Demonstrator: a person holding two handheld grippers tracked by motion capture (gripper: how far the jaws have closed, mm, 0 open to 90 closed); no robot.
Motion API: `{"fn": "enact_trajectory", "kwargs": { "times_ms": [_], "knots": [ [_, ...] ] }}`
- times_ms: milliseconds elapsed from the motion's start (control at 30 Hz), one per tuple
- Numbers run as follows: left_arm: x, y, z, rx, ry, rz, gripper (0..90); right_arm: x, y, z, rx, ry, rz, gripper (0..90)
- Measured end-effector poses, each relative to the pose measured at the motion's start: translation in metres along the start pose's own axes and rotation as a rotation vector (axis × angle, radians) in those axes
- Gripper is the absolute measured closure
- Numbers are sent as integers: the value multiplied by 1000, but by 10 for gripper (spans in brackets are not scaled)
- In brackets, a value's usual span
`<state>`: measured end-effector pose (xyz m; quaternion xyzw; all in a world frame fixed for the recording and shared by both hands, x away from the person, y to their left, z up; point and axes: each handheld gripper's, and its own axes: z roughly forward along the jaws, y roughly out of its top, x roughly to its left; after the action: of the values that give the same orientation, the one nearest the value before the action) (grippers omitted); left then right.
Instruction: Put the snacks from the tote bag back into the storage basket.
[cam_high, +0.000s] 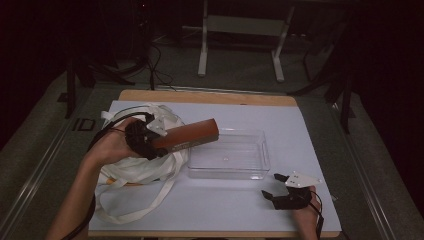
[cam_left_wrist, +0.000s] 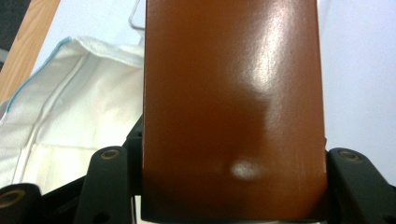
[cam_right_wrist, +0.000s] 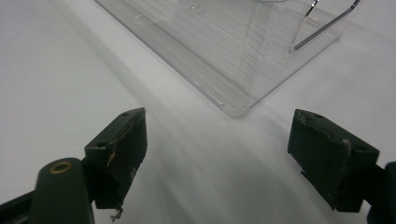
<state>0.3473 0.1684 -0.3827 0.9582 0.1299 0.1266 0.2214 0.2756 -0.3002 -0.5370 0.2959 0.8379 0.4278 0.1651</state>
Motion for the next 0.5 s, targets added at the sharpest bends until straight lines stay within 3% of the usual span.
{"fn": "enact_trajectory", "kwargs": {
  "times_ms": [500],
  "knots": [
    [0,15,6,1,-17,55,433,0,0,0,0,2,0,197]
  ]
}}
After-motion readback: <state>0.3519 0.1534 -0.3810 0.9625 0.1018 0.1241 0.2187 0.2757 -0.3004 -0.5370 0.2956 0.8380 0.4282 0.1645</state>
